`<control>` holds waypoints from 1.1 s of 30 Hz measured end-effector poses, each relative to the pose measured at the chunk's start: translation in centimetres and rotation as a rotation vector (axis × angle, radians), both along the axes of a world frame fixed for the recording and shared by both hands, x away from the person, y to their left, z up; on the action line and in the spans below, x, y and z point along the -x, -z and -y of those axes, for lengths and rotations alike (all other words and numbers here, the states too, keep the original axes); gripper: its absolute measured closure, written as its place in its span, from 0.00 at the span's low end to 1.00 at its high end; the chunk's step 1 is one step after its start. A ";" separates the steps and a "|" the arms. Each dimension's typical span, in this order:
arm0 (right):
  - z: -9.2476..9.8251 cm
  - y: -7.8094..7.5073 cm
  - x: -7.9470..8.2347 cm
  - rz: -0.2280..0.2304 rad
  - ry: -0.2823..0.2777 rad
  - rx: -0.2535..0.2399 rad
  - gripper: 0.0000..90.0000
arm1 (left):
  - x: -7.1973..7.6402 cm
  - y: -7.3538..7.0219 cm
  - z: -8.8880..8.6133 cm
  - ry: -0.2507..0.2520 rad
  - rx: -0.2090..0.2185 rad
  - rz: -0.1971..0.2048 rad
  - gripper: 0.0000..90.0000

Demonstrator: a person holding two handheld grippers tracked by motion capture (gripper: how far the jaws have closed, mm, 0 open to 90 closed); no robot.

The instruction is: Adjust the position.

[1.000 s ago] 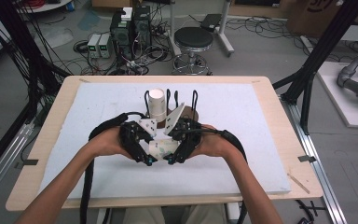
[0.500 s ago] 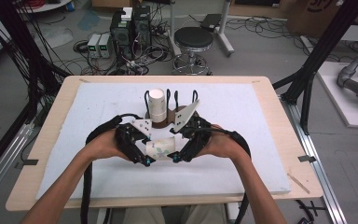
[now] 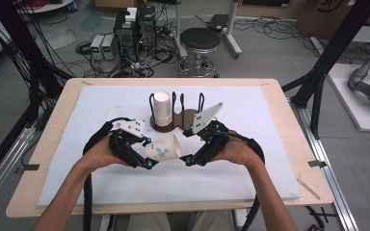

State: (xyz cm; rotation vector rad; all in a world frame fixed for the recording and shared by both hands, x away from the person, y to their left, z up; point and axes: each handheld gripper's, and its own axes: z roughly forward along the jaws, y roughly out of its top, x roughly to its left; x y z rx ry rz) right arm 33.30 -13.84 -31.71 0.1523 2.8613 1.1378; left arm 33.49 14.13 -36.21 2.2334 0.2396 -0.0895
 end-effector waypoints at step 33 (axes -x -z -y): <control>1.8 3.6 0.3 -0.048 0.024 -0.251 0.19 | 0.8 2.9 -1.0 -0.045 0.350 0.014 0.41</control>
